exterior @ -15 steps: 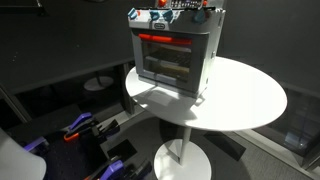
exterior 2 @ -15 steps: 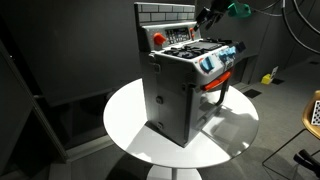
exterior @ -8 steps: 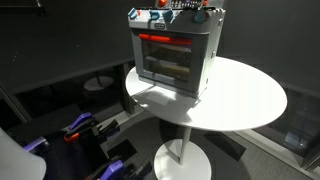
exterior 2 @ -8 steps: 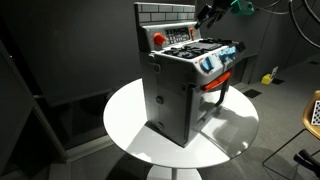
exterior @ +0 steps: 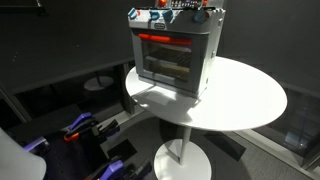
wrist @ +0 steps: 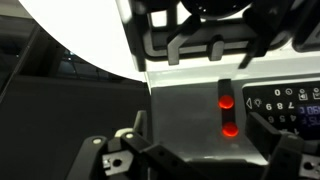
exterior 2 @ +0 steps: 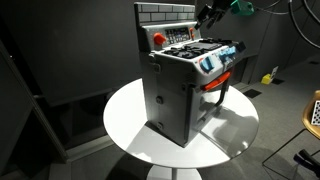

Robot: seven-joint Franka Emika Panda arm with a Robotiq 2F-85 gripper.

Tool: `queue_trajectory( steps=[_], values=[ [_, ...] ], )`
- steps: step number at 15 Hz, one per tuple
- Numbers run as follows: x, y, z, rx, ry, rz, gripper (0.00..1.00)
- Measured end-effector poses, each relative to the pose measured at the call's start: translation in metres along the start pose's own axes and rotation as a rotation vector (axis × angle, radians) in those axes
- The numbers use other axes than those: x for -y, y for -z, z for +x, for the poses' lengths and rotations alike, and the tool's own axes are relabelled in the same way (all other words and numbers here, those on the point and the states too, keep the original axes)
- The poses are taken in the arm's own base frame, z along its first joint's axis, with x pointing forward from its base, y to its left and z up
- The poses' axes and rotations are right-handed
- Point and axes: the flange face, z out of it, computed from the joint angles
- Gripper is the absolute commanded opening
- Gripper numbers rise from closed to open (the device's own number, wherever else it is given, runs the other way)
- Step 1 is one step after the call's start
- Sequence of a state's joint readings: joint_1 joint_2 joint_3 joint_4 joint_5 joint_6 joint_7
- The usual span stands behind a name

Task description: Push the top orange button on the stove button display twice

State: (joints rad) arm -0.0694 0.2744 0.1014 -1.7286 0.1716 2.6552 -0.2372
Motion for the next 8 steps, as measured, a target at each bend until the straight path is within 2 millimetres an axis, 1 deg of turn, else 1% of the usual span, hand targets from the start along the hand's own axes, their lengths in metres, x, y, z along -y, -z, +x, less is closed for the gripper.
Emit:
queue_trajectory(
  steps=[8],
  values=[
    [-0.0041,-0.007,-0.0006,0.006,-0.005,-0.002,1.0]
  ],
)
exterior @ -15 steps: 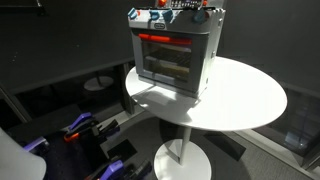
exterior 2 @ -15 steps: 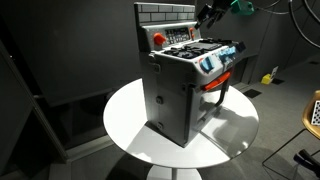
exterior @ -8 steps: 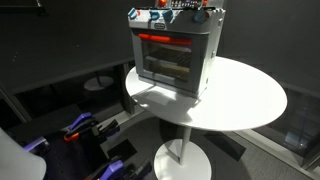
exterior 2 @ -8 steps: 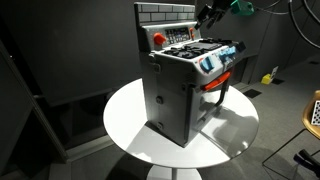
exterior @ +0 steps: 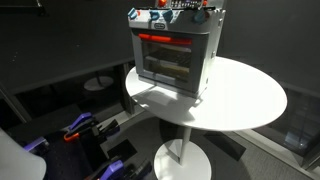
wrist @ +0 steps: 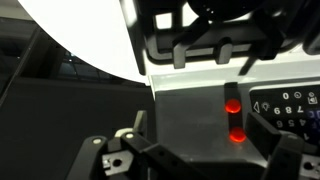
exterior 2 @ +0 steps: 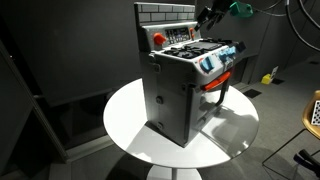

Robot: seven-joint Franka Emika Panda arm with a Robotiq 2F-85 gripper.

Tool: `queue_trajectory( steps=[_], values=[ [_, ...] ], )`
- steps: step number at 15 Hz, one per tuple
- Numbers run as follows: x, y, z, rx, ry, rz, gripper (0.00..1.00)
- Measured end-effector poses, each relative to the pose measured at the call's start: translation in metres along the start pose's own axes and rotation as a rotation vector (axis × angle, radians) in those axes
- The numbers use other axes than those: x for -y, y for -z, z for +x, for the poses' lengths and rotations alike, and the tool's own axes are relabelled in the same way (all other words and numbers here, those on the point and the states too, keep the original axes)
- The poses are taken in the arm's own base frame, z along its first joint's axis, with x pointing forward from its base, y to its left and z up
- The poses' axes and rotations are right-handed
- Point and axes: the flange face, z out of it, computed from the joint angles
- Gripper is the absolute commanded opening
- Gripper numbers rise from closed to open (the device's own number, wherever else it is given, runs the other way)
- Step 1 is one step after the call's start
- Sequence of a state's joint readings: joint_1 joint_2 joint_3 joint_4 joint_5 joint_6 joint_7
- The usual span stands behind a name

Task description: Push the top orange button on the stove button display twice

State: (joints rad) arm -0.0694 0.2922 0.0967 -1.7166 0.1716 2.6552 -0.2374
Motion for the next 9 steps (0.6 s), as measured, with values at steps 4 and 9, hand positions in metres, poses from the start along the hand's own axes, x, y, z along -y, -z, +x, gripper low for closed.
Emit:
queue_trajectory(
  steps=[4,9],
  values=[
    [-0.001,-0.002,0.004,-0.007,0.0,0.0,1.0],
    [-0.003,-0.011,0.008,-0.008,-0.002,0.001,1.0]
  ],
)
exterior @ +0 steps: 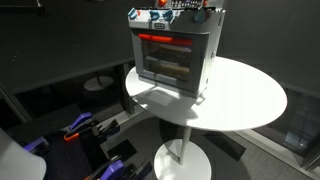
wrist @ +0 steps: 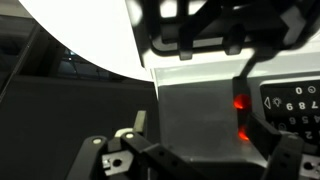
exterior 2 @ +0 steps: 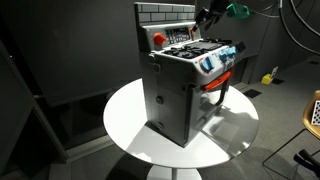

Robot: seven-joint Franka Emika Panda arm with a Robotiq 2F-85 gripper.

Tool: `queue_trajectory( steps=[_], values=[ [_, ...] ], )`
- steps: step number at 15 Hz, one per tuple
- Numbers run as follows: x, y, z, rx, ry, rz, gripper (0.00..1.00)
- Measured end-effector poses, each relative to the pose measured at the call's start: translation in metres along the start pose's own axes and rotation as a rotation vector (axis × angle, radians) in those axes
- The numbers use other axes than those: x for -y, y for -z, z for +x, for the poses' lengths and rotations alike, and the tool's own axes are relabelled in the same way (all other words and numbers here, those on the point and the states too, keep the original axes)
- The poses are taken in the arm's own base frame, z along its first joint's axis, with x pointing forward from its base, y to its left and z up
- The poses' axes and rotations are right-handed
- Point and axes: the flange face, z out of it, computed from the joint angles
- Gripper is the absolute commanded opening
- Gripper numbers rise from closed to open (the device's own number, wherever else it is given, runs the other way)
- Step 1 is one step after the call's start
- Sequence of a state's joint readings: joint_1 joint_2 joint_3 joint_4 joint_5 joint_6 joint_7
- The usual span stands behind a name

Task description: Push the top orange button on the stove button display twice

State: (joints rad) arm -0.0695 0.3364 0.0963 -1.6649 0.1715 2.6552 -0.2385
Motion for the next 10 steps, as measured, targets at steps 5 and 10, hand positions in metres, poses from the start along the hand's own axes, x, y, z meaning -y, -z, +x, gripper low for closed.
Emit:
queue_trajectory(
  steps=[5,10],
  values=[
    [-0.0016,-0.0062,0.0017,0.0,-0.001,0.001,1.0],
    [-0.0031,-0.0085,0.0027,0.001,-0.002,0.001,1.0]
  ],
)
